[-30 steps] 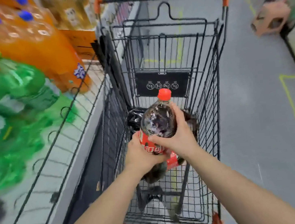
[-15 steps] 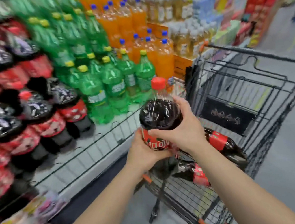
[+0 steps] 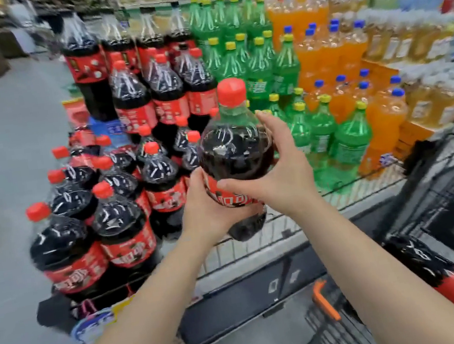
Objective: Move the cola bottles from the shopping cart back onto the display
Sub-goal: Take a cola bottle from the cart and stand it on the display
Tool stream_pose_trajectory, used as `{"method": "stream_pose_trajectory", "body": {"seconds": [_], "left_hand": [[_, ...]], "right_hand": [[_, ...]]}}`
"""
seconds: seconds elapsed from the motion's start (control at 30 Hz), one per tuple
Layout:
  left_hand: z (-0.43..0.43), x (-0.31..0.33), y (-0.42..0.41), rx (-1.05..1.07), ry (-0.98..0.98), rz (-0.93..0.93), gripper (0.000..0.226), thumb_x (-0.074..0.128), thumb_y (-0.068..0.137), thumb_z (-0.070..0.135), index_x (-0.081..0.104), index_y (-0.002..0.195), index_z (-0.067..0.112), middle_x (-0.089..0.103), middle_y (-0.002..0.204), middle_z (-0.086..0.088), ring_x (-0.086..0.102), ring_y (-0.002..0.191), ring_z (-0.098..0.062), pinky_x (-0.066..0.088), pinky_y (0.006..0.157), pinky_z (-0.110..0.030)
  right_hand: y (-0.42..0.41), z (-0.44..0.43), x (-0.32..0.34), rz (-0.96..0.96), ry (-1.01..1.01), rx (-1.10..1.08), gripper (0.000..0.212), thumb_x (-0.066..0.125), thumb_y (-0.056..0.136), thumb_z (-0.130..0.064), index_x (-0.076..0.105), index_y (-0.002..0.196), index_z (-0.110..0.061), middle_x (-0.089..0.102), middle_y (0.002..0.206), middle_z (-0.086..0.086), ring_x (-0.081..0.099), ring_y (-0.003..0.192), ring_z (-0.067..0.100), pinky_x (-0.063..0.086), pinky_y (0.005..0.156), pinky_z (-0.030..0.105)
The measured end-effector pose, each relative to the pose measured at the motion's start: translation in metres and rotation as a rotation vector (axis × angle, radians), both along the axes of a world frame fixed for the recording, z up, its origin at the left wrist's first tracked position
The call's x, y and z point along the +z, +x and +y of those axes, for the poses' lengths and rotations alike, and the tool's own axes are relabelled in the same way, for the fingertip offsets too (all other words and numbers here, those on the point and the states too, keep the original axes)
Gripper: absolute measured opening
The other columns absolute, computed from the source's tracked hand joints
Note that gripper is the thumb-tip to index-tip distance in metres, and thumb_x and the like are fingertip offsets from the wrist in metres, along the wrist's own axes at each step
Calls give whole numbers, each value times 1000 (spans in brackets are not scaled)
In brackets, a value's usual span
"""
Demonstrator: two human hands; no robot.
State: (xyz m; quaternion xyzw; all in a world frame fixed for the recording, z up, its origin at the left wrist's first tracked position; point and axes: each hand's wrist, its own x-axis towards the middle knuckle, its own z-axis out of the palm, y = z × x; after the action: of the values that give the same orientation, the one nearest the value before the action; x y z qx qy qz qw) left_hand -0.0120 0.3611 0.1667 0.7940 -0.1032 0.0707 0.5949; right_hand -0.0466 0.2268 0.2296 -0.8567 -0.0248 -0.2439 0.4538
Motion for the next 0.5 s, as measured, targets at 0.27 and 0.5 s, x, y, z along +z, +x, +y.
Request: {"method": "stream_pose_trajectory", "body": {"seconds": [0.27,0.5], "left_hand": [[57,-48,63,36,36,111,91,96,43,20,35,107,40,50,102,31,48,88,32,40,77,2],[67,-81,74,183,258,342,104,91,41,43,41,131,24,47,123,-1,47,109,-13,44,99,-31]], "right_hand": [[77,58,-52,51,89,168,97,90,42,-41,28,109,-73,45,117,-40,49,114,-10,41,99,21],[115,67,-111,180,118,215,103,95,45,-34,38,131,-39,38,119,-43,44,108,-18,31,89,-2]]}}
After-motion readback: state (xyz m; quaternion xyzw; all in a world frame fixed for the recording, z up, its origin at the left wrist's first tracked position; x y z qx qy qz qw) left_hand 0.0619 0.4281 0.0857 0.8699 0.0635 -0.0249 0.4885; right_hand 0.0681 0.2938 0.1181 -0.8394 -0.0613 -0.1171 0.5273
